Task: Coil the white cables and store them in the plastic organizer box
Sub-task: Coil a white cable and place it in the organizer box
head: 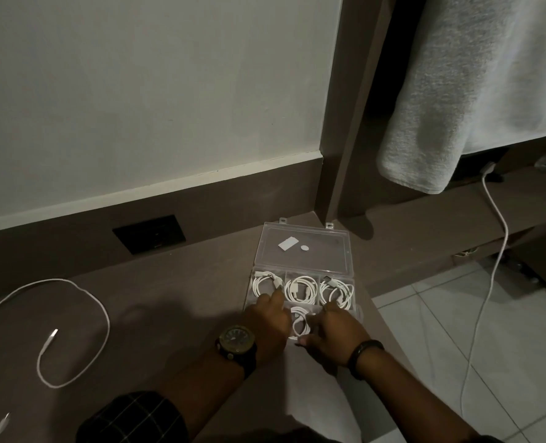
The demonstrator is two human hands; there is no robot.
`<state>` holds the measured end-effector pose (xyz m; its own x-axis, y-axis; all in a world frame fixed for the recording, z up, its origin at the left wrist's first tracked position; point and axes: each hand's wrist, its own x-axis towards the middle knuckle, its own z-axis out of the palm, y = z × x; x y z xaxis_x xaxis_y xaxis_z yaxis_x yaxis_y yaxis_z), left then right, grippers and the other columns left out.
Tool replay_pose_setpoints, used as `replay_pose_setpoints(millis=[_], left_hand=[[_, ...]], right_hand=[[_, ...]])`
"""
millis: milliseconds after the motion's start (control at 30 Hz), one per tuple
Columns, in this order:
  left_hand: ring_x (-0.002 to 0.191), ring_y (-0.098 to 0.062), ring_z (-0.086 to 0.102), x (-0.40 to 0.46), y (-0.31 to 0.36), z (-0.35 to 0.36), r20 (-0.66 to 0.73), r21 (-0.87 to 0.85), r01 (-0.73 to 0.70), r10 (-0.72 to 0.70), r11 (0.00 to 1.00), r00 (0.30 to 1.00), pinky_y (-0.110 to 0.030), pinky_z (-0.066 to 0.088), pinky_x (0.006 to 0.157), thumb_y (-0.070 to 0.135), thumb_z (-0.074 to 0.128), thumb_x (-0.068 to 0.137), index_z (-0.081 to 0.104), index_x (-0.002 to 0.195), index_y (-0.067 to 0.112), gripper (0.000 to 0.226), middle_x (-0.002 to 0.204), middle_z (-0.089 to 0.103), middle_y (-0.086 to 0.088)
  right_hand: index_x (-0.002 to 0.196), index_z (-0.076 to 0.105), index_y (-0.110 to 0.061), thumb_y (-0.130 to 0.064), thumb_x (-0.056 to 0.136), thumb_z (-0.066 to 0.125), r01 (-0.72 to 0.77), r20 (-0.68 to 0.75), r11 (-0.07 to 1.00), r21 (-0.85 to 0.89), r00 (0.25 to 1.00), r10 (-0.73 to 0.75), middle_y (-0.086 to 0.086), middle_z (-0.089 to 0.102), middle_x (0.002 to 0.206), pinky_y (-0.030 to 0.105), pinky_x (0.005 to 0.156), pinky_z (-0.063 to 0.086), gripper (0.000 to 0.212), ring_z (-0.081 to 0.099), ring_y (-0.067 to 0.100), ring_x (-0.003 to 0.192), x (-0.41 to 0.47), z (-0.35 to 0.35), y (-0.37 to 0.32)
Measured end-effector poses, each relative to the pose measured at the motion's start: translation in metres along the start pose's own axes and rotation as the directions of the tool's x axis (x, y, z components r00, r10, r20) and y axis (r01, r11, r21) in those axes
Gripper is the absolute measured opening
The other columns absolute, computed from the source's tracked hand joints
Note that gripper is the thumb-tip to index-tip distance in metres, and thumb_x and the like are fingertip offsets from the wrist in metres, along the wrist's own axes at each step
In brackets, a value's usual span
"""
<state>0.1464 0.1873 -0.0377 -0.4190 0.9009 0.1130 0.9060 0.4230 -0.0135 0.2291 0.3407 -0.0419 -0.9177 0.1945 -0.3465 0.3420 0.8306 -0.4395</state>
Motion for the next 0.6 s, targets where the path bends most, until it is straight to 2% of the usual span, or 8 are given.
replay_pose_setpoints(millis=[67, 100, 200, 300, 433, 500, 600], left_hand=[[0.051, -0.03, 0.057, -0.001, -0.001, 0.002, 0.025, 0.048, -0.028, 0.027, 0.998, 0.999, -0.029, 0.046, 0.042, 0.011, 0.071, 0.066, 0.068, 0.061, 0.007, 0.007, 0.072, 0.067, -0.02], [0.051, -0.03, 0.058, 0.0, -0.002, 0.001, 0.038, 0.055, -0.033, 0.031, 0.998, 0.999, -0.028, 0.045, 0.041, 0.011, 0.072, 0.064, 0.069, 0.059, 0.007, 0.007, 0.07, 0.068, -0.019], [0.048, -0.029, 0.058, 0.008, -0.006, -0.004, 0.071, 0.064, -0.059, 0.054, 0.996, 0.996, -0.025, 0.045, 0.039, 0.011, 0.074, 0.058, 0.067, 0.053, 0.009, 0.01, 0.065, 0.067, -0.017], [0.048, -0.029, 0.058, 0.016, -0.009, -0.012, 0.105, 0.101, -0.073, 0.062, 0.992, 0.993, -0.024, 0.043, 0.041, 0.013, 0.073, 0.056, 0.067, 0.051, 0.012, 0.008, 0.064, 0.067, -0.015], [0.05, -0.031, 0.059, 0.006, -0.007, -0.008, 0.121, 0.136, -0.047, 0.031, 0.99, 0.992, -0.025, 0.045, 0.041, 0.016, 0.075, 0.055, 0.069, 0.052, 0.012, 0.007, 0.069, 0.07, -0.017], [0.052, -0.032, 0.062, 0.001, -0.005, -0.003, 0.093, 0.092, -0.02, 0.011, 0.996, 0.996, -0.026, 0.048, 0.042, 0.013, 0.079, 0.051, 0.071, 0.056, 0.011, 0.009, 0.079, 0.074, -0.021], [0.055, -0.034, 0.061, 0.0, -0.008, -0.003, 0.017, -0.085, -0.031, 0.033, 0.996, 0.999, -0.031, 0.052, 0.047, 0.004, 0.077, 0.061, 0.07, 0.063, 0.006, 0.007, 0.073, 0.07, -0.02]], right_hand=[[0.075, 0.068, -0.009, -0.036, 0.08, 0.065, -0.053, 0.053, 0.987, 0.149, 0.998, 0.046, 0.01, 0.068, 0.078, 0.03, 0.067, 0.05, 0.027, 0.064, 0.023, 0.075, 0.002, -0.002, 0.0], [0.076, 0.068, -0.008, -0.03, 0.083, 0.063, -0.073, 0.087, 0.981, 0.177, 0.994, 0.058, 0.009, 0.069, 0.077, 0.029, 0.067, 0.05, 0.024, 0.065, 0.022, 0.074, 0.003, -0.004, 0.0], [0.091, 0.071, -0.011, -0.02, 0.079, 0.065, -0.068, 0.113, 0.997, 0.029, 0.992, 0.064, 0.009, 0.074, 0.096, 0.033, 0.081, 0.054, 0.016, 0.067, 0.024, 0.09, 0.012, -0.012, 0.001], [0.082, 0.07, -0.015, -0.021, 0.071, 0.068, -0.08, 0.042, 0.991, -0.11, 0.996, 0.085, 0.01, 0.072, 0.092, 0.032, 0.078, 0.055, 0.013, 0.067, 0.03, 0.089, 0.021, -0.019, -0.01], [0.097, 0.066, -0.012, -0.023, 0.081, 0.058, -0.011, -0.013, 0.952, -0.307, 1.0, 0.008, 0.015, 0.066, 0.105, 0.038, 0.079, 0.053, 0.021, 0.065, 0.034, 0.095, 0.025, -0.004, -0.029], [0.098, 0.066, -0.012, -0.022, 0.082, 0.056, -0.015, 0.007, 0.955, -0.297, 1.0, 0.018, 0.015, 0.066, 0.106, 0.039, 0.081, 0.053, 0.021, 0.064, 0.035, 0.096, 0.021, -0.001, -0.026], [0.087, 0.069, -0.011, -0.02, 0.078, 0.058, -0.044, 0.024, 0.979, -0.2, 0.998, 0.05, 0.017, 0.069, 0.097, 0.035, 0.077, 0.053, 0.017, 0.065, 0.034, 0.09, 0.017, -0.011, -0.017]])
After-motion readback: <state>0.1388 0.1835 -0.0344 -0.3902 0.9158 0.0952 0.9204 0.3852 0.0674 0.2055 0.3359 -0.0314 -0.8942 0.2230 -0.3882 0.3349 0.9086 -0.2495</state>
